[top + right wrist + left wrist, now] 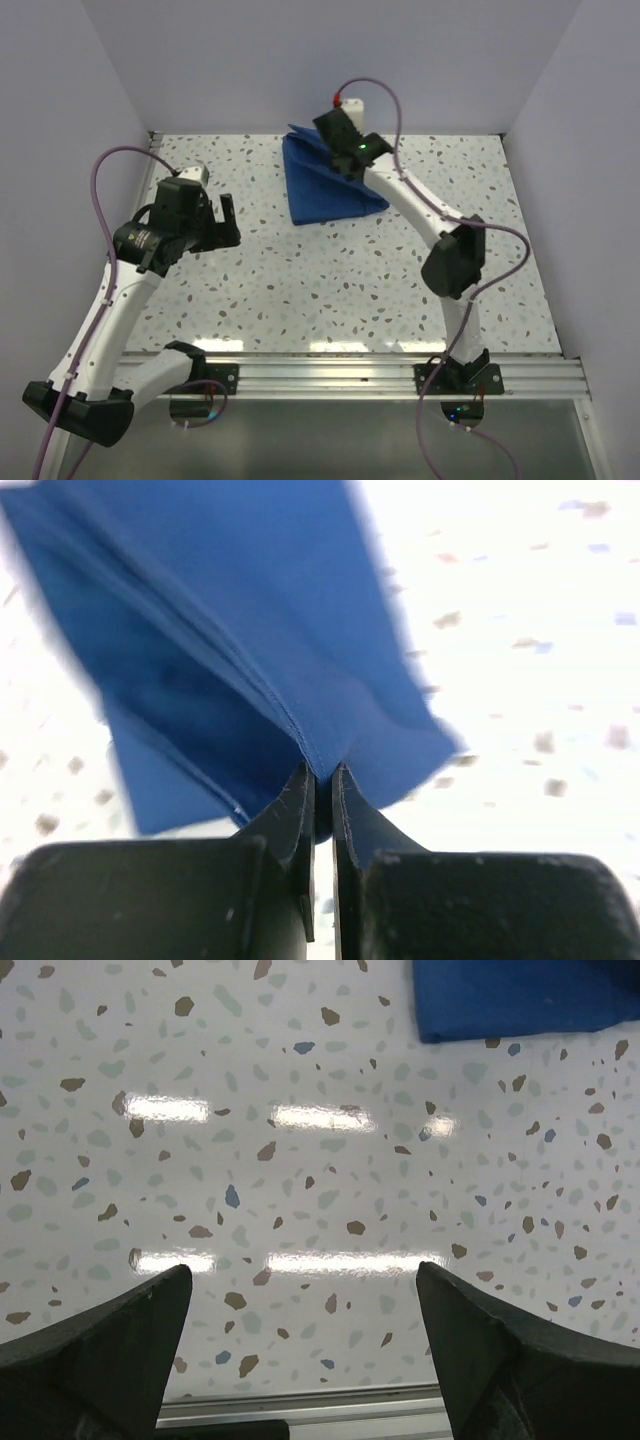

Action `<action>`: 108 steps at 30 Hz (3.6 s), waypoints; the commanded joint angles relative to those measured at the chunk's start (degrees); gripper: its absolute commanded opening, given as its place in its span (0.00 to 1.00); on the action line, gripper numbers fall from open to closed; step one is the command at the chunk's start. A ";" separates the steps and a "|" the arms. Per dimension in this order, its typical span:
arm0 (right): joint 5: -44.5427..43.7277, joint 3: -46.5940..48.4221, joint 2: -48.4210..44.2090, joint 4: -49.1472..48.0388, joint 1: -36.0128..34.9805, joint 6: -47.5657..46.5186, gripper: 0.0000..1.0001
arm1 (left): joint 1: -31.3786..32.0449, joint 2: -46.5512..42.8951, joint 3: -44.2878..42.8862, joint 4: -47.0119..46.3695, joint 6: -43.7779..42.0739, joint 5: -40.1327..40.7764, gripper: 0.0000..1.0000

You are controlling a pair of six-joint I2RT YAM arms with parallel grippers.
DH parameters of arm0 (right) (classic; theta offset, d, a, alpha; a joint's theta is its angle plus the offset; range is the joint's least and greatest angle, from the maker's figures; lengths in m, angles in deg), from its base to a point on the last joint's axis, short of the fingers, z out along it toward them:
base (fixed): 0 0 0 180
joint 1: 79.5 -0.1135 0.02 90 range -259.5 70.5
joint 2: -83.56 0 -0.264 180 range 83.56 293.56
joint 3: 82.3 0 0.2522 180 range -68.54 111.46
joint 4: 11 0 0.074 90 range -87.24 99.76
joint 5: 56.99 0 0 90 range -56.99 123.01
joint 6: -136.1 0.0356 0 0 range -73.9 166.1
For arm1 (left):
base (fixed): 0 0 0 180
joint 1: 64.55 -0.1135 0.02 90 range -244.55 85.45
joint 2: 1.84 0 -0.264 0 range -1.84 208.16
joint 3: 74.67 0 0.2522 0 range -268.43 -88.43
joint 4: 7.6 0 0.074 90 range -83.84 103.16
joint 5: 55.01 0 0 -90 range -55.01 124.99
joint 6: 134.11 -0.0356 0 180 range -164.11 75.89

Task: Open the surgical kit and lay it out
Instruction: Open the surgical kit at the center of the board.

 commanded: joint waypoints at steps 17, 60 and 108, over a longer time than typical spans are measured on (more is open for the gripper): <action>-6.69 -31.82 -14.31 7.97 24.53 9.20 0.99 | 12.11 28.31 -13.99 -15.98 -0.10 6.80 1.00; -0.28 -40.79 -49.39 14.65 24.70 0.85 0.99 | 22.50 81.25 -59.29 -18.71 2.63 11.56 0.74; -0.10 -38.70 -40.44 8.94 24.70 -2.84 0.99 | 18.47 64.34 -57.56 -15.11 2.28 14.19 0.00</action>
